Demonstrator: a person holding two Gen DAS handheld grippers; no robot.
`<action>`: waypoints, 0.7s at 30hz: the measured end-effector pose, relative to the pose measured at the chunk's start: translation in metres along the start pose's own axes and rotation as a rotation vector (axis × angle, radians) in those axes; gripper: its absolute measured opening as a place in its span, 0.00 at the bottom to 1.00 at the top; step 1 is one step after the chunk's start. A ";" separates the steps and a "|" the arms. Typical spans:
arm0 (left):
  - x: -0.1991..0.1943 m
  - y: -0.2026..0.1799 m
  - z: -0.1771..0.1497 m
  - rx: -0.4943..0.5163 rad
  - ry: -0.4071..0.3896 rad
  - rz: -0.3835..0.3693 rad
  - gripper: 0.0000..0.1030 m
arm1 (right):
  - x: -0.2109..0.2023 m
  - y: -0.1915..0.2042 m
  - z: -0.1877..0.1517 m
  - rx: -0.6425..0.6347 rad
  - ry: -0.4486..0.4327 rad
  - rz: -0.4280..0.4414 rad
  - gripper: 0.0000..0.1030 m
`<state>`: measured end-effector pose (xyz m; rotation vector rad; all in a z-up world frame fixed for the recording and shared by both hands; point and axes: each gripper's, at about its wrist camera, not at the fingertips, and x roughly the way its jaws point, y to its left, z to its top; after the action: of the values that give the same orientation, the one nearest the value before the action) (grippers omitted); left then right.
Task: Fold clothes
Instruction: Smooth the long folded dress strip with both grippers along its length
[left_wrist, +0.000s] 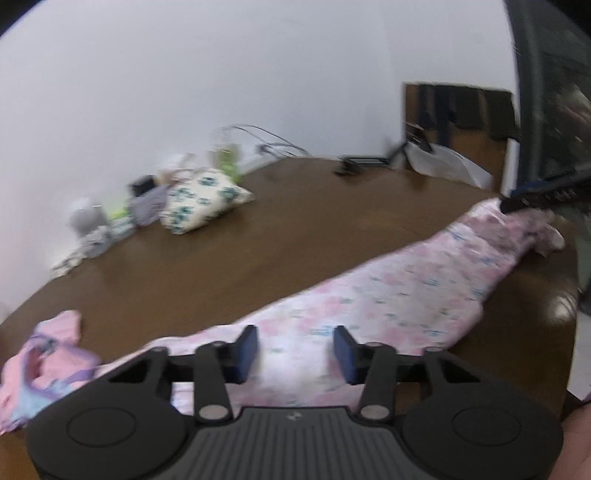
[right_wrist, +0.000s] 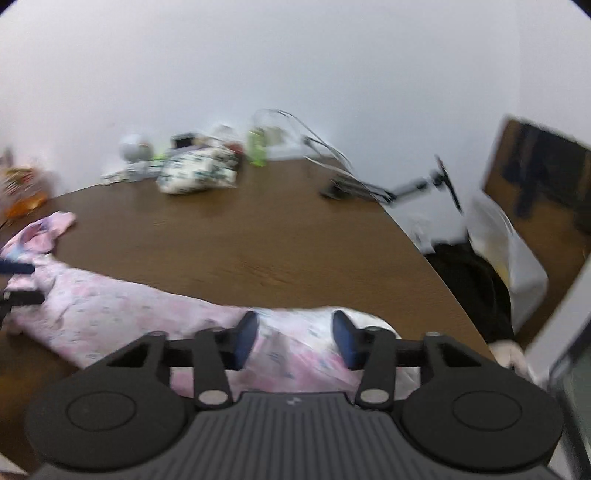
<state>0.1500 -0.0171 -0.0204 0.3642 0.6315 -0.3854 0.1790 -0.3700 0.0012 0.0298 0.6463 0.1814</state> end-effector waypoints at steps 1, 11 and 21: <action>0.005 -0.005 0.000 0.010 0.016 -0.015 0.33 | 0.004 -0.003 -0.003 0.001 0.013 -0.002 0.27; 0.024 0.001 -0.018 -0.061 0.097 0.011 0.35 | 0.027 -0.034 -0.025 0.000 0.018 -0.048 0.12; 0.008 -0.022 0.024 0.041 0.018 0.008 0.47 | -0.039 -0.071 -0.018 0.279 -0.083 0.003 0.55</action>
<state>0.1577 -0.0481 -0.0121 0.4095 0.6403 -0.3881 0.1490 -0.4468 0.0037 0.3050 0.5845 0.0913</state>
